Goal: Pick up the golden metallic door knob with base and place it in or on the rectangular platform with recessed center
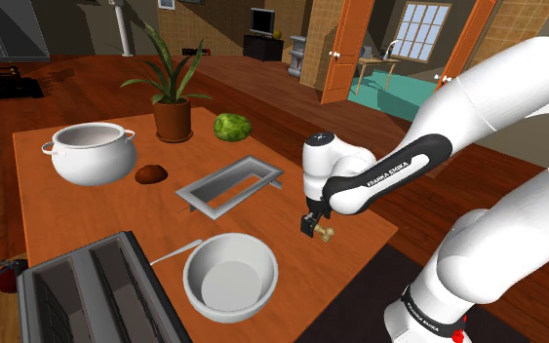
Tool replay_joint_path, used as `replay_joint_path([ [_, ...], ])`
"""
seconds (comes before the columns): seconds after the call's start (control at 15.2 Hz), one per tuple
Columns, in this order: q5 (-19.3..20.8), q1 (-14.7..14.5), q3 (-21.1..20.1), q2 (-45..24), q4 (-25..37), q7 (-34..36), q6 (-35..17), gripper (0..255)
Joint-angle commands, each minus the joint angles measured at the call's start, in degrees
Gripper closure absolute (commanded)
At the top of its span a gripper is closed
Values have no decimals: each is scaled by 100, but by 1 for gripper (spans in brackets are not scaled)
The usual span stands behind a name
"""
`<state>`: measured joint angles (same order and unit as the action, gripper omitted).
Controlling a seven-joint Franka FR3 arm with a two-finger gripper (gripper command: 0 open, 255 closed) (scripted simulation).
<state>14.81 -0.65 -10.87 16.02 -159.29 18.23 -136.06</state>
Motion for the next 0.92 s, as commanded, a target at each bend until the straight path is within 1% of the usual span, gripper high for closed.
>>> replay_joint_path([
  [0.0, 11, 6, 0, -15, -6, 7, -23, 0],
  [0.26, 11, 6, 0, -15, -6, 7, -23, 0],
  [0.33, 11, 5, 0, -15, -6, 7, -23, 255],
  [0.86, 11, 6, 0, -16, -6, 7, -23, 255],
])
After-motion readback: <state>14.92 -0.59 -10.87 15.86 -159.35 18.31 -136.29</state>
